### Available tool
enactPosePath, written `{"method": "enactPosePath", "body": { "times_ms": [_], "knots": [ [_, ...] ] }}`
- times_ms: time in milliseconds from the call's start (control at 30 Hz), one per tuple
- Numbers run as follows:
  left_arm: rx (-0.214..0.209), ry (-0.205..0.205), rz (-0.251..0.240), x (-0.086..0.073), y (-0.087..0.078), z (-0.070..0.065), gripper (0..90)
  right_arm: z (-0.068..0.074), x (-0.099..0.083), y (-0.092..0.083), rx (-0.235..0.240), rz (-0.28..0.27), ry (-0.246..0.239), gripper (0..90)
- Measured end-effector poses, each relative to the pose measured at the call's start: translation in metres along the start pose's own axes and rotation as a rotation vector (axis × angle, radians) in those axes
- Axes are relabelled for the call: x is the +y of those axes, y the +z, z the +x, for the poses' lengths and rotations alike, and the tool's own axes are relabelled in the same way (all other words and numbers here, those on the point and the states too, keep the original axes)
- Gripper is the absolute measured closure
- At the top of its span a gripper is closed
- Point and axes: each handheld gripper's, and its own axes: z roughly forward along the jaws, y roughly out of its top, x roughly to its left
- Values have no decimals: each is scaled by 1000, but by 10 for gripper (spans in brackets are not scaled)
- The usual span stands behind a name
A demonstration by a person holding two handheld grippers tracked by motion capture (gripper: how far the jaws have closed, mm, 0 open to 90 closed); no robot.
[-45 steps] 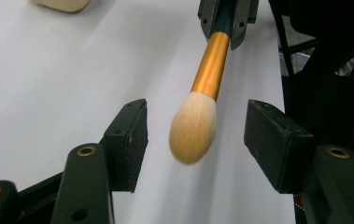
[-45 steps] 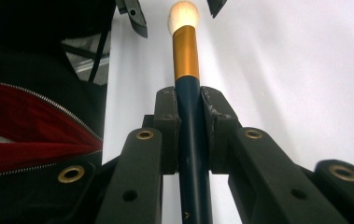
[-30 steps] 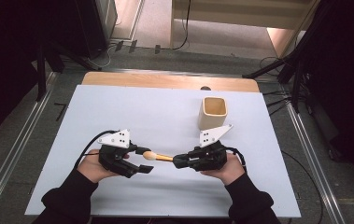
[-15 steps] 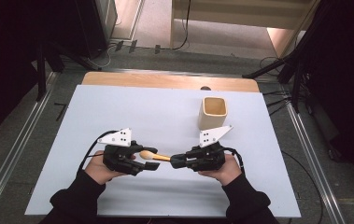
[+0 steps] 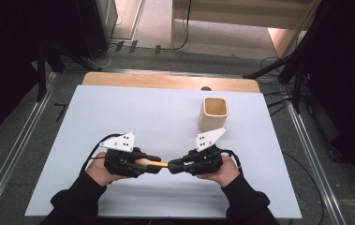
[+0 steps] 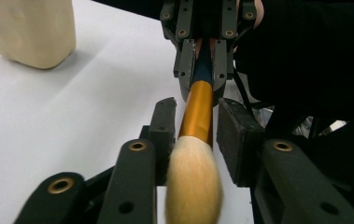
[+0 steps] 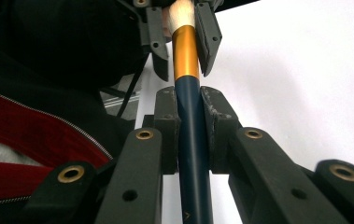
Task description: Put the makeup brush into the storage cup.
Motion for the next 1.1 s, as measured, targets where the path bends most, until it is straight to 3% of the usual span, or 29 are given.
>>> {"method": "enactPosePath", "body": {
  "times_ms": [467,667,733,867,933,1000,1033,1100],
  "knots": [
    [-54,22,57,2,0,-1,774,2,1,2,30,24,-23,784],
    [-56,-5,64,3,-1,1,777,1,1,3,22,31,-24,748],
    [-49,-4,74,2,0,0,777,2,2,4,7,37,-28,727],
    [-24,3,112,4,-2,-1,778,3,4,4,-26,55,-20,574],
    [-7,14,128,4,-2,-2,778,3,4,3,-43,59,-27,560],
    [19,12,160,5,-3,-2,777,4,4,2,-92,85,-50,546],
    [37,5,200,6,-2,-1,777,5,4,2,-109,103,-58,546],
    [41,-15,228,7,0,0,777,6,5,5,-132,131,-71,545]
  ]
}}
